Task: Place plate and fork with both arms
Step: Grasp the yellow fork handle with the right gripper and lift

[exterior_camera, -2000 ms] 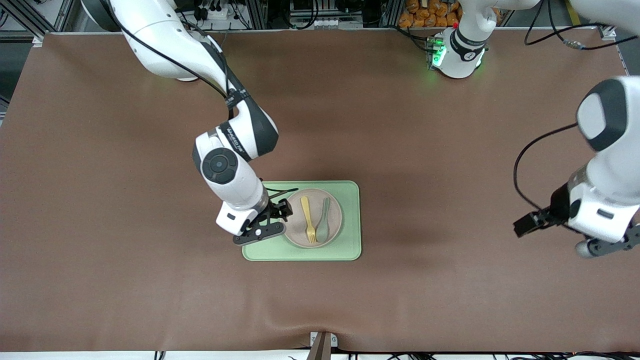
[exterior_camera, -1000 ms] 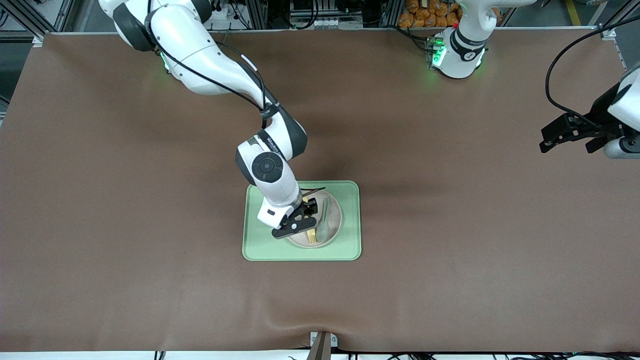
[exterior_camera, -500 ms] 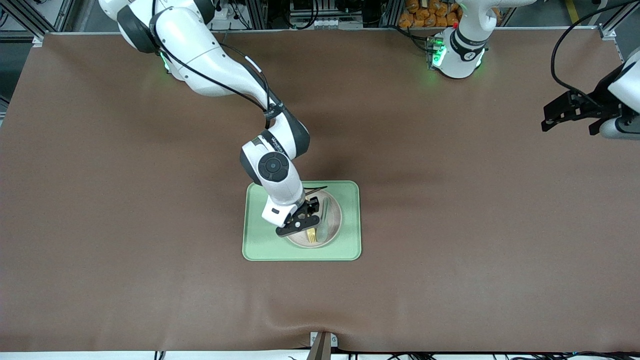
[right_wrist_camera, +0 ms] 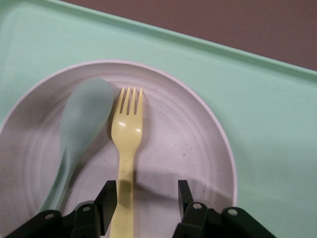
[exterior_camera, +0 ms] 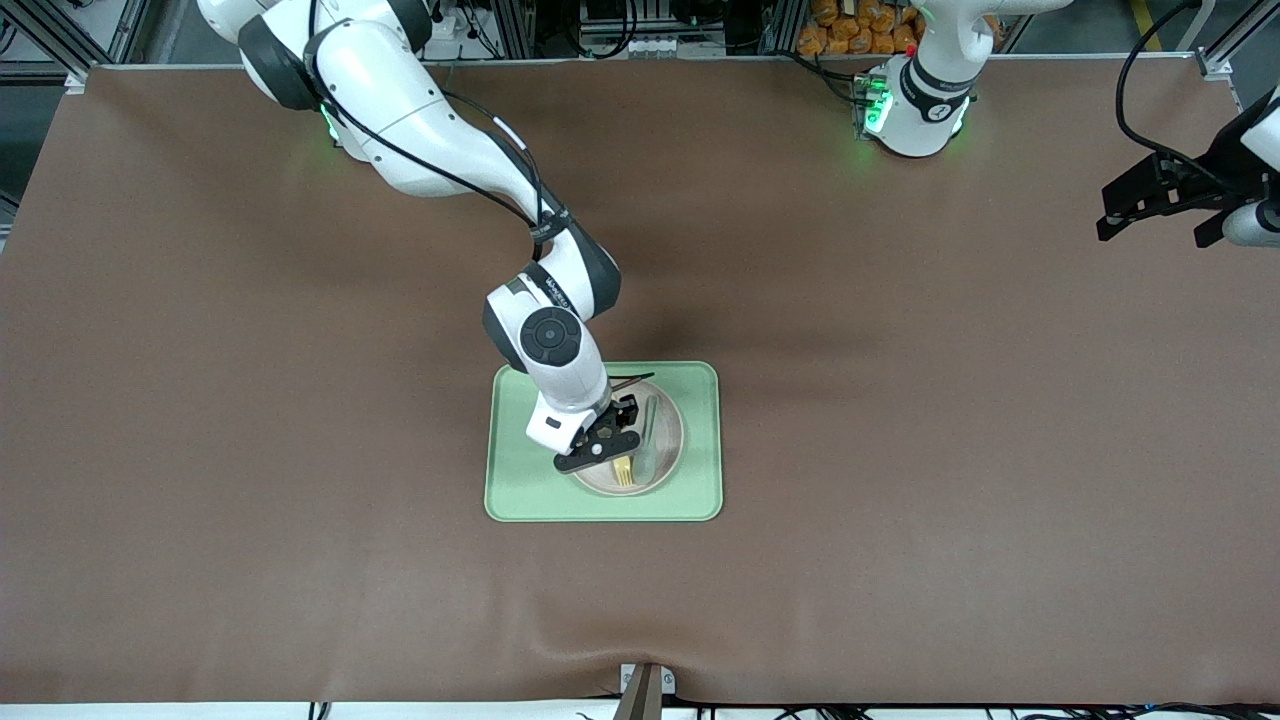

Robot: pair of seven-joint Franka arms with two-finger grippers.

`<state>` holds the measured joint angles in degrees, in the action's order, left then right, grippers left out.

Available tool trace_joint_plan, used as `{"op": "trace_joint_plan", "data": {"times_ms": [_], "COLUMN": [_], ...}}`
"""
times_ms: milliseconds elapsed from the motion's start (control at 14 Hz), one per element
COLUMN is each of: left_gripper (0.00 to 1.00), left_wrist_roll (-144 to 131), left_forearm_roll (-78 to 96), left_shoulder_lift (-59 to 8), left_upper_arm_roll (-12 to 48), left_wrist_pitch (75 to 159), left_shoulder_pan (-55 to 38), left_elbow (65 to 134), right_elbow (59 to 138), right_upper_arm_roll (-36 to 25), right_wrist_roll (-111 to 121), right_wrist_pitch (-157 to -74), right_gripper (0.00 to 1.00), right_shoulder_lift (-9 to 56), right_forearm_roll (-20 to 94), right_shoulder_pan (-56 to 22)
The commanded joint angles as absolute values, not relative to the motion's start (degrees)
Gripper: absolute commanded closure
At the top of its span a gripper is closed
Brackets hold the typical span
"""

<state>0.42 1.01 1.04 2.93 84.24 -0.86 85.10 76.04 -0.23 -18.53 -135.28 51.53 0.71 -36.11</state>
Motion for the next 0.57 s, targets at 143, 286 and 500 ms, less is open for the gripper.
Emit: {"op": "trace_joint_plan", "data": {"times_ms": [143,286,500], "left_gripper": [0.00,0.00,0.00], "left_wrist_roll": [0.88,1.40,1.41], "left_forearm_roll": [-0.53,-0.53,-0.53], "left_shoulder_lift": [2.46,2.64,2.55], "left_upper_arm_roll": [3.34,3.34,3.34], "left_wrist_pitch": [83.23,82.88,82.88], "left_shoulder_pan": [-0.26,0.78,1.05], "left_elbow": [85.08,85.08,84.99], "right_elbow": [74.27,74.36,74.27], "right_upper_arm_roll": [-0.70,-0.70,-0.70], "right_wrist_roll": [-19.95,-20.04,-20.04], "right_wrist_pitch": [-135.79,-135.88,-135.88], "right_gripper": [0.42,0.42,0.42], "right_shoulder_lift": [53.00,53.26,53.70], "right_forearm_roll": [-0.62,-0.62,-0.62], "right_shoulder_pan": [-36.91,-37.09,-37.44]}}
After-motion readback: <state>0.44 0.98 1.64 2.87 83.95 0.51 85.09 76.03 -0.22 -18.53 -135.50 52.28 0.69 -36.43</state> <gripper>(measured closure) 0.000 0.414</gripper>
